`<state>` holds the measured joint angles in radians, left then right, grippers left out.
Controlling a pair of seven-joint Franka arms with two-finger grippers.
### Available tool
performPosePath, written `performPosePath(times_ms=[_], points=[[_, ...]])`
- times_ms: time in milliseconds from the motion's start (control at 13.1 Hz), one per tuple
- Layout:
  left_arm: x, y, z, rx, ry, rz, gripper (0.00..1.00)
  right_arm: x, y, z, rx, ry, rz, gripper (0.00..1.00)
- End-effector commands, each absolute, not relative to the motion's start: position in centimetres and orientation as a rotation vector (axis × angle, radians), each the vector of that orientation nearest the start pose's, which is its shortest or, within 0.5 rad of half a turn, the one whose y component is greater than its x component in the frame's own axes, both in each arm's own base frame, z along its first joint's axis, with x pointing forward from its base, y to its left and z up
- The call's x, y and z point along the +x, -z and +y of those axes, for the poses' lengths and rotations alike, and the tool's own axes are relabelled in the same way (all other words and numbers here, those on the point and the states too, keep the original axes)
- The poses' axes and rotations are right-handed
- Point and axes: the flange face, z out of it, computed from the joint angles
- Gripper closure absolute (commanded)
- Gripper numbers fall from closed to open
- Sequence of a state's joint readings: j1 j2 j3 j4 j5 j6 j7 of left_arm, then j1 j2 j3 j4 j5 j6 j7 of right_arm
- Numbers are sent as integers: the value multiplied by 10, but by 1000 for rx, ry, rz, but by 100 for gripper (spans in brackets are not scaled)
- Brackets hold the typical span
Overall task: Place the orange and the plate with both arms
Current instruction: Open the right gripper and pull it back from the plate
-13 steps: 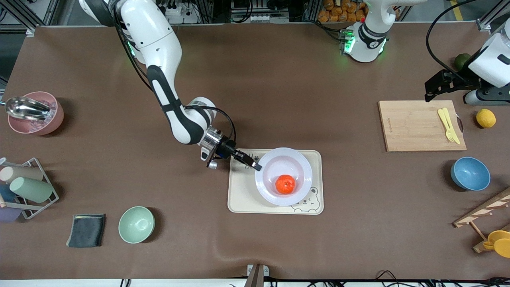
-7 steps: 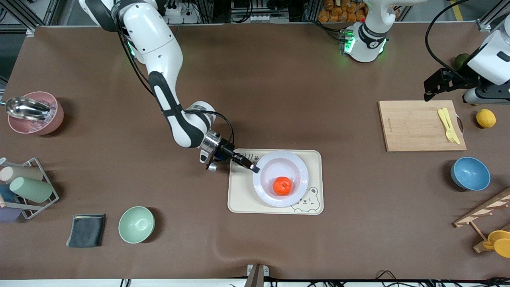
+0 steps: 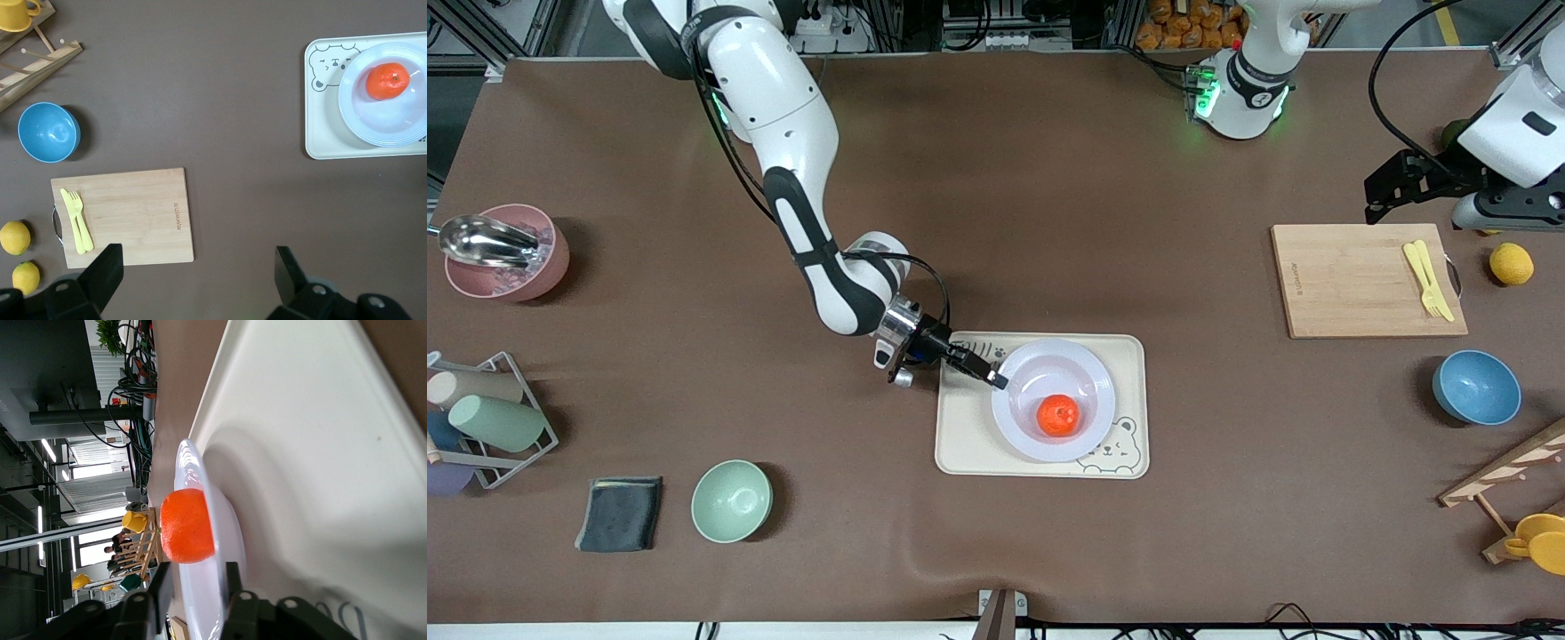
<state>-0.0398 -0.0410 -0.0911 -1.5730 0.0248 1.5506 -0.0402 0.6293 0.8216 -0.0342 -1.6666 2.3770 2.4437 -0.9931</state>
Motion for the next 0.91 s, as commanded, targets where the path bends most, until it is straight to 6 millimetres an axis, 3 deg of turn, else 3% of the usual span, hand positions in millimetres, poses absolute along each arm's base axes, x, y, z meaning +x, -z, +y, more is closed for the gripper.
performPosePath(times_ms=[0,457,839], points=[[536,-650,-70,-3133,41,163,0,568,-124,372,-1859,274,537,48],[535,-651,-69,-3132,41,161,0,592,-152,365,-1989,142,560,48],[534,-652,-68,-3131,41,158,0,629,-180,322,-2190,118,472,44]])
